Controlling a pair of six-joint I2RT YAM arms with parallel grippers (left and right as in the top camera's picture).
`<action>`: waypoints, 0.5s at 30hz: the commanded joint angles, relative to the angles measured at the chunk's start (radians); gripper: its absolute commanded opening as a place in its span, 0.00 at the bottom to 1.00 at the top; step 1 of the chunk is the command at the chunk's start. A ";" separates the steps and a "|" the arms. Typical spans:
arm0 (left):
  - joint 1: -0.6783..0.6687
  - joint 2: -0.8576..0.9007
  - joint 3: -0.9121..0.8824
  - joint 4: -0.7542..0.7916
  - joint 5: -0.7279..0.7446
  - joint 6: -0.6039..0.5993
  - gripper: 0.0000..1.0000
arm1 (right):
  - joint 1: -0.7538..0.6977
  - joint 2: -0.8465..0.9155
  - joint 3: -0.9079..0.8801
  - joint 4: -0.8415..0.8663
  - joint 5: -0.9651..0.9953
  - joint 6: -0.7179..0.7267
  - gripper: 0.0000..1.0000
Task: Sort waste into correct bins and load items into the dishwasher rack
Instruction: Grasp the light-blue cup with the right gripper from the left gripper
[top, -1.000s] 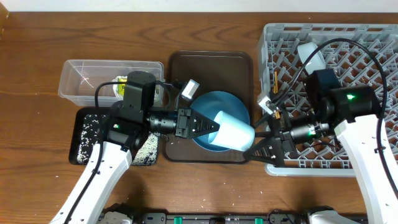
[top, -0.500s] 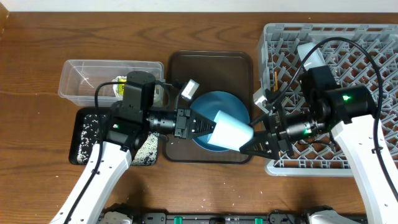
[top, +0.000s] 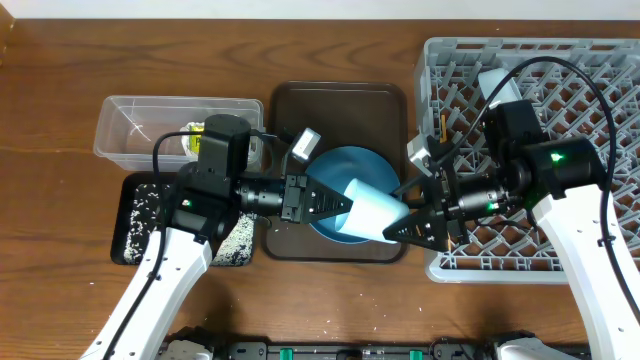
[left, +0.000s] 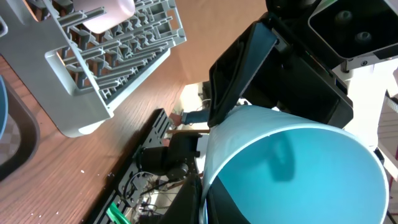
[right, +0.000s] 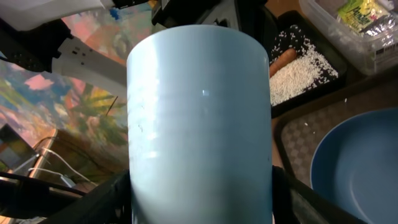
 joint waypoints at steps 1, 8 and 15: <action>-0.003 -0.008 0.002 0.005 0.014 0.015 0.06 | 0.010 -0.003 -0.001 0.003 -0.041 -0.013 0.62; -0.003 -0.008 0.002 0.005 0.014 0.019 0.07 | 0.009 -0.003 -0.001 0.003 -0.036 -0.013 0.54; -0.003 -0.008 0.001 -0.033 0.014 0.035 0.09 | 0.008 -0.003 -0.001 0.054 -0.029 0.007 0.55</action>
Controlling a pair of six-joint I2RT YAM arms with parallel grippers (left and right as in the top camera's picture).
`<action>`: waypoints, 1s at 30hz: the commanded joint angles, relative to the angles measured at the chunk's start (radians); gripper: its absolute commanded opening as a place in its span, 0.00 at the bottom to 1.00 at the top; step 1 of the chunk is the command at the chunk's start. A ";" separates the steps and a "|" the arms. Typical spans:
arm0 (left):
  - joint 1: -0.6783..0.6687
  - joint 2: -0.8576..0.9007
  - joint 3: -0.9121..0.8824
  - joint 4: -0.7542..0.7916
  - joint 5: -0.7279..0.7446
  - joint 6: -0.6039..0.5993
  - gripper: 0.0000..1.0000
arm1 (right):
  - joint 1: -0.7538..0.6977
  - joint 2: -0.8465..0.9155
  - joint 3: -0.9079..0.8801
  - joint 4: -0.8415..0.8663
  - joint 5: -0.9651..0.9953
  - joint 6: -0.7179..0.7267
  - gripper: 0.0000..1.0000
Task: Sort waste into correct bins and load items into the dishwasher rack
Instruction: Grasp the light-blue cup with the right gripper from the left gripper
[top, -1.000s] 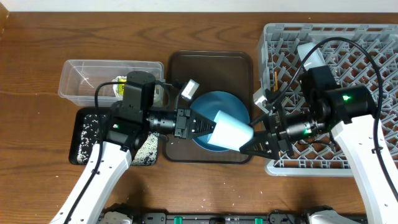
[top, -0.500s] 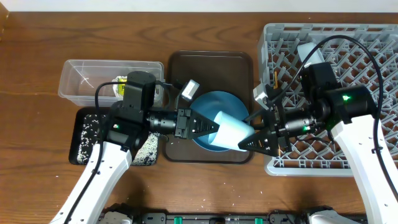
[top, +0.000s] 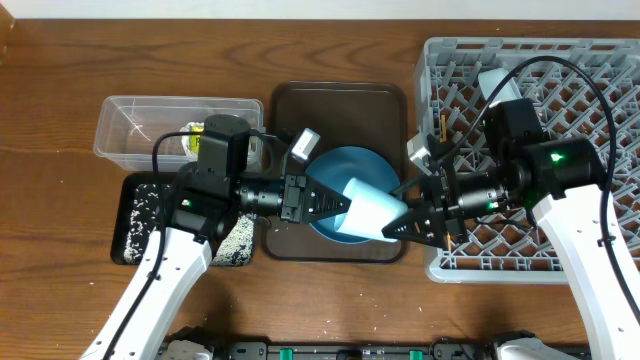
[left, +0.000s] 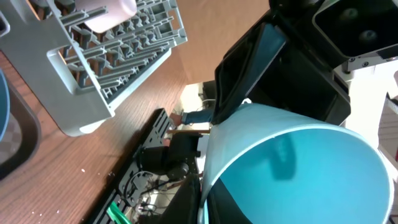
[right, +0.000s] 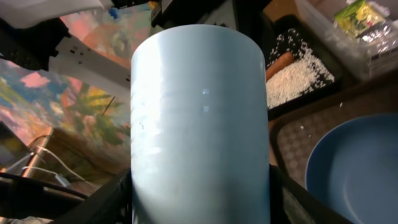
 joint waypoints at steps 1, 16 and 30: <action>-0.003 -0.008 0.001 -0.025 0.015 0.035 0.11 | 0.007 -0.003 -0.001 0.035 -0.030 0.019 0.55; -0.003 -0.008 0.000 -0.129 0.014 0.124 0.13 | 0.007 -0.003 -0.001 0.209 0.008 0.173 0.52; -0.003 -0.008 -0.001 -0.167 -0.190 0.124 0.42 | -0.101 -0.004 0.000 0.272 0.091 0.317 0.49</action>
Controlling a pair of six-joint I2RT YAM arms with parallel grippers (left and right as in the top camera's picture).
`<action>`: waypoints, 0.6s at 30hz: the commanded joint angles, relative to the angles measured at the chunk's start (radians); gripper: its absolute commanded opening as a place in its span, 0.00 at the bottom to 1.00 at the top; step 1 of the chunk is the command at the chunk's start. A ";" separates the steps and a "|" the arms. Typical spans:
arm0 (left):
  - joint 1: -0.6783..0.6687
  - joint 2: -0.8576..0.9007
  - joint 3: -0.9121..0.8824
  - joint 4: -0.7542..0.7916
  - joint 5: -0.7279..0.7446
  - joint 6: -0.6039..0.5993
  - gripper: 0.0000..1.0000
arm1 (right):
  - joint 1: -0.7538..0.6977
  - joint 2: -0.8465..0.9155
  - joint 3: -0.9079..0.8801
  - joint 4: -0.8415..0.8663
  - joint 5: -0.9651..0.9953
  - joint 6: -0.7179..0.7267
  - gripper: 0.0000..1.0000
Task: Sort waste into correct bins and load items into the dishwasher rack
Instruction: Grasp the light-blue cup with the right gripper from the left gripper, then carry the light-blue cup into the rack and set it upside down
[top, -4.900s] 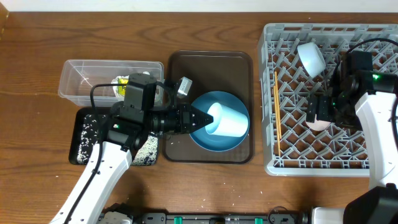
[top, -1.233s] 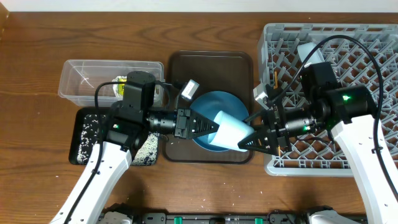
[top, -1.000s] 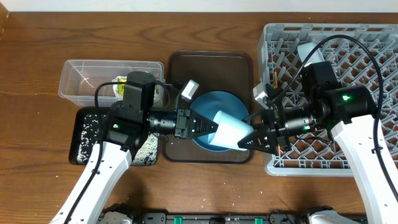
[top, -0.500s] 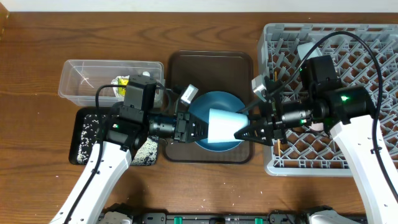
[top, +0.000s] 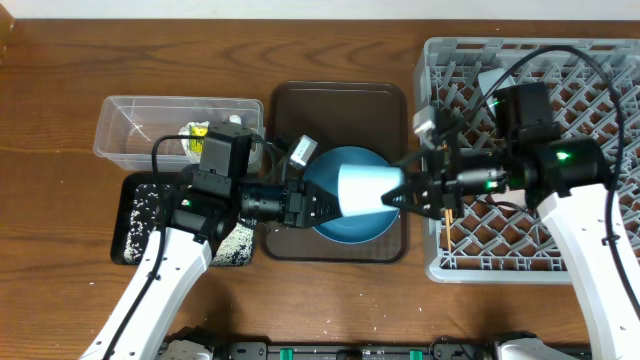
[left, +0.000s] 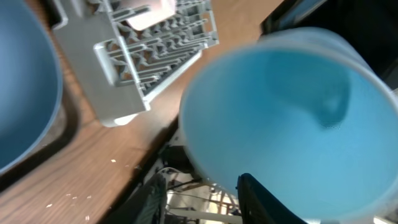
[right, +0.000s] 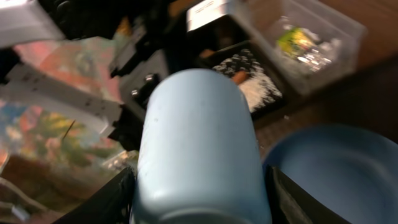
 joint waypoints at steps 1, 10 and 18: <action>-0.004 -0.008 -0.001 -0.029 -0.082 0.014 0.42 | -0.054 -0.004 0.001 0.008 0.051 0.090 0.47; -0.004 -0.008 -0.002 -0.174 -0.346 0.014 0.47 | -0.177 -0.016 0.001 -0.016 0.342 0.306 0.37; -0.004 -0.007 -0.002 -0.233 -0.671 0.013 0.53 | -0.219 -0.030 0.003 -0.042 0.737 0.480 0.36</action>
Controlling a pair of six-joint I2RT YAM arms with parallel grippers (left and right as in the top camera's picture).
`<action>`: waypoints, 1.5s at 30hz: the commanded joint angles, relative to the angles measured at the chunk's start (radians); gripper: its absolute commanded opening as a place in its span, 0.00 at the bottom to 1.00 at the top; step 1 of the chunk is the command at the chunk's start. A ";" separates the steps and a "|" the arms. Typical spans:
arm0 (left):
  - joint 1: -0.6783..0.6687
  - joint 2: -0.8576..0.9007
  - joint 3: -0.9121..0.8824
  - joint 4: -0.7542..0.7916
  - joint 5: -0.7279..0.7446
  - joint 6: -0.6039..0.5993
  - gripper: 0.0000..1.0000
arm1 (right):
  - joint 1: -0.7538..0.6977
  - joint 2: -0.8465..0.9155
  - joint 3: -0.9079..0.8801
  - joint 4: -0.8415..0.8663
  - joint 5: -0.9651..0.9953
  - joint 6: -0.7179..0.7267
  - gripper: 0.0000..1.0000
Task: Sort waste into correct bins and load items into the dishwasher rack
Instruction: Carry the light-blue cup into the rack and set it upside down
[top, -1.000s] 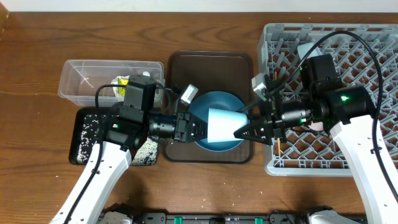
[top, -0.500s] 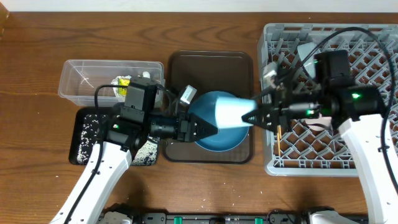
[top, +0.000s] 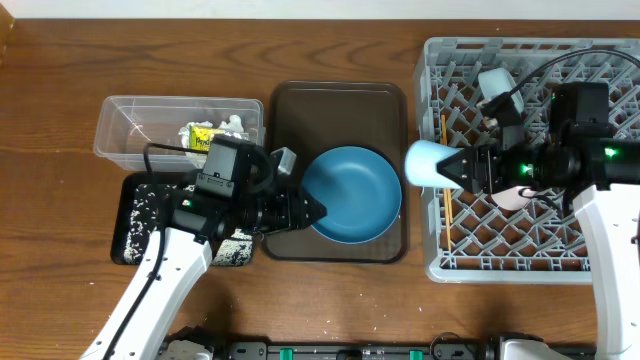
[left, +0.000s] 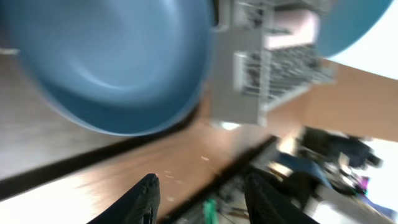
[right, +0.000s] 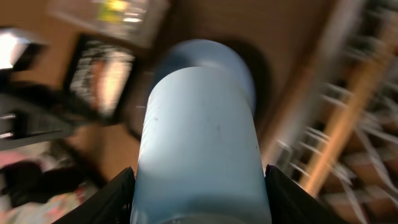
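A light blue cup (top: 424, 165) lies sideways in the air over the left edge of the grey dishwasher rack (top: 530, 250), with my right gripper (top: 456, 167) shut on it. In the right wrist view the cup (right: 199, 143) fills the middle, a dark finger (right: 121, 199) pressed on each side. My left gripper (top: 312, 211) stands open and empty at the left rim of the blue bowl (top: 352, 195). That bowl (left: 118, 62) shows blurred above the spread fingers (left: 146, 199) in the left wrist view.
The bowl sits on a brown tray (top: 335, 105). A clear bin (top: 125, 120) with wrappers stands at the left, and a black tray (top: 140, 215) with white grains lies below it. The rack holds a pale cup (top: 496, 84) and a wooden chopstick (top: 447, 215).
My right gripper has moved right with the cup, from over the bowl to the rack's left edge. The left gripper has drawn back left to the bowl's rim, still open.
At first both grippers met at the cup above the bowl, the left at its rim and the right round its body. By 0.6 s ago the left had let go and the right alone held it. Now the cup hangs at the rack.
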 joint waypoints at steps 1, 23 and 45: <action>-0.002 -0.007 -0.002 -0.008 -0.214 0.005 0.57 | -0.011 -0.026 0.003 -0.005 0.259 0.135 0.36; -0.002 -0.007 -0.002 -0.024 -0.393 -0.006 0.97 | -0.011 -0.009 0.002 0.076 0.601 0.259 0.32; -0.002 -0.007 -0.002 -0.024 -0.392 -0.006 0.98 | -0.011 0.224 0.001 0.169 0.600 0.247 0.36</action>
